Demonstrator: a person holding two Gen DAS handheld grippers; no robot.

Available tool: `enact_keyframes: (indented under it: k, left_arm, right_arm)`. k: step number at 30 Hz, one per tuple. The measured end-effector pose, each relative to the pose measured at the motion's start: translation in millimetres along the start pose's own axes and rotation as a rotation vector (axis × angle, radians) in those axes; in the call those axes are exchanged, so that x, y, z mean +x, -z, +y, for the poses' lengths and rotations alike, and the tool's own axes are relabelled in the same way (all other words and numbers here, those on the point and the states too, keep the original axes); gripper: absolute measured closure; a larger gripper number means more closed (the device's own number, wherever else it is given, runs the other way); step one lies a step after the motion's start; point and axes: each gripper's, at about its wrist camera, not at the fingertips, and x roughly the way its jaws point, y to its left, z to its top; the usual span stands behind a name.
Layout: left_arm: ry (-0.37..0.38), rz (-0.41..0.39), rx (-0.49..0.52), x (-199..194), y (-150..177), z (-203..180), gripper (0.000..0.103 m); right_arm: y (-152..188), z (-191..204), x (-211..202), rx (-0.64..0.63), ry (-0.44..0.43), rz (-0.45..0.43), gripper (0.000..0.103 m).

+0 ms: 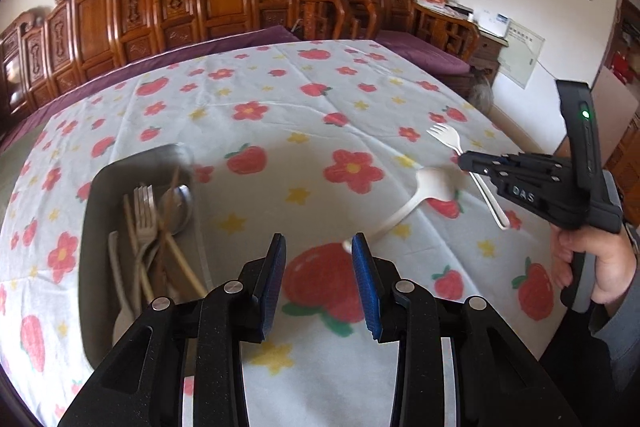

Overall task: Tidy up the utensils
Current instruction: 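Grasp the white plastic fork with the right gripper while the left approaches the white spoon, then grasp the white plastic spoon with the left gripper and lift it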

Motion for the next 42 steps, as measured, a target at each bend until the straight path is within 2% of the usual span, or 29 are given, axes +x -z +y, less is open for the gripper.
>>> enact_keyframes:
  k: [4, 6, 11, 15, 21, 25, 32, 36, 42]
  left_arm:
    - [0.037, 0.014, 0.020, 18.1, -12.1, -23.4, 0.071]
    - [0.040, 0.027, 0.048, 29.7, -17.1, -35.3, 0.071]
    - [0.061, 0.092, 0.106, 66.3, -28.2, -56.0, 0.071]
    - [0.089, 0.160, 0.133, 95.2, -31.9, -66.2, 0.071]
    - [0.117, 0.214, 0.167, 119.9, -32.5, -81.8, 0.071]
    - [0.106, 0.235, 0.185, 129.3, -34.6, -88.8, 0.071]
    - [0.102, 0.247, 0.208, 131.2, -37.0, -94.9, 0.097]
    - [0.093, 0.235, 0.204, 126.0, -41.2, -94.5, 0.100]
    - [0.063, 0.204, 0.188, 112.5, -47.1, -89.3, 0.100]
  right_arm:
    - [-2.9, -22.4, 6.3, 0.054, -0.019, 0.007, 0.096]
    - [-4.1, -27.6, 10.0, 0.034, -0.010, 0.008, 0.096]
    - [-4.6, -46.9, 21.5, 0.031, 0.025, 0.032, 0.096]
    - [-5.0, -60.7, 22.4, 0.065, 0.006, 0.030, 0.096]
    - [-3.5, -66.0, 25.0, 0.092, -0.021, 0.042, 0.096]
    - [-5.5, -63.7, 23.5, 0.099, -0.043, 0.032, 0.096]
    - [-7.1, -63.7, 20.3, 0.109, -0.057, 0.023, 0.096]
    - [-8.2, -59.1, 19.9, 0.101, -0.064, 0.020, 0.096]
    - [-10.9, -49.4, 18.4, 0.084, -0.077, 0.015, 0.096]
